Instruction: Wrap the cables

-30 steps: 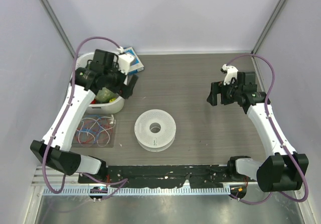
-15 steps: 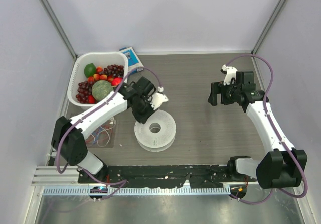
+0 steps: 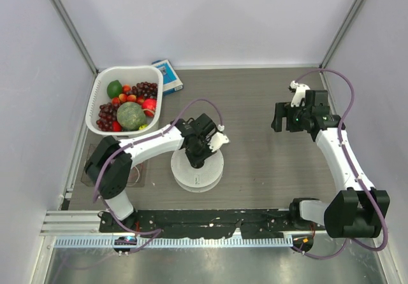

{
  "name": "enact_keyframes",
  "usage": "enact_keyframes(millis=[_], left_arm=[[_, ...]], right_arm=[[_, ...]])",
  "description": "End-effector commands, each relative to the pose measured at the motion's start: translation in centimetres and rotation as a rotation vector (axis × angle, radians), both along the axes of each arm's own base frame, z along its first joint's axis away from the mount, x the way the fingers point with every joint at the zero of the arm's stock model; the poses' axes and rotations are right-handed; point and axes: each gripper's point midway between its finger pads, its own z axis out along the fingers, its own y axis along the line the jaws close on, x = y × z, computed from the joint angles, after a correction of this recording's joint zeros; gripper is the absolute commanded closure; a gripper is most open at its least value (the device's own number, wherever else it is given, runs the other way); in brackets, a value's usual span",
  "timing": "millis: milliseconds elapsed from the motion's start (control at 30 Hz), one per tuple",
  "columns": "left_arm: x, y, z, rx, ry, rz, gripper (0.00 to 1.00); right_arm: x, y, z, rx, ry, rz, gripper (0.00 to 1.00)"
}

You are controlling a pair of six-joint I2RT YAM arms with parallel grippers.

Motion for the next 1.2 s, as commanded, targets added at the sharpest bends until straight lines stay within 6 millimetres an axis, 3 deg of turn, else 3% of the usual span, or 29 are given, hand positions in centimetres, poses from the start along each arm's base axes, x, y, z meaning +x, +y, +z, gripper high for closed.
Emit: enact_keyframes(millis=[0, 133, 300, 567, 667, 767, 833, 900, 1000, 1167], left_arm=[[2.0, -3.0, 0.0, -0.085, -0.066, 0.034, 1.0], [4.5, -6.2, 0.0, -0.129, -0.084, 0.052, 1.0], [8.4, -10.1, 0.5, -0.16, -0.14, 0.026, 1.0], [13.4, -12.6, 0.1, -0.147, -0.179, 0.006, 1.0], [14.5, -13.0, 1.7, -0.158, -0.172, 0.005, 0.99], [14.3, -13.8, 6.0, -0.246, -0.116, -0.022, 0.91], [13.7, -13.9, 9.7, -0.308, -0.109, -0.027, 0.79], [13.1, -13.1, 12.6, -0.336, -0.125, -0.038, 0.69], [11.5, -10.2, 16.1, -0.346, -0.135, -0.043, 0.62], [9.1, -1.4, 19.9, -0.345, -0.106, 0.076, 0.53]], right_arm=[[2.0, -2.7, 2.0, 0.004, -0.073, -0.123, 0.12], [2.4, -5.4, 1.7, 0.014, -0.064, -0.227, 0.12], [1.9, -6.0, 1.2, 0.053, -0.05, -0.269, 0.12], [1.9, -6.6, 1.0, 0.055, -0.048, -0.286, 0.11], [1.9, -6.4, 0.9, 0.066, -0.044, -0.278, 0.12], [2.1, -6.1, 1.3, 0.077, -0.053, -0.263, 0.11], [2.2, -5.9, 1.6, 0.088, -0.061, -0.253, 0.12], [2.2, -5.7, 2.0, 0.094, -0.067, -0.239, 0.11], [2.3, -5.2, 3.1, 0.108, -0.087, -0.209, 0.12], [2.0, -3.9, 4.3, 0.151, -0.117, -0.151, 0.12]])
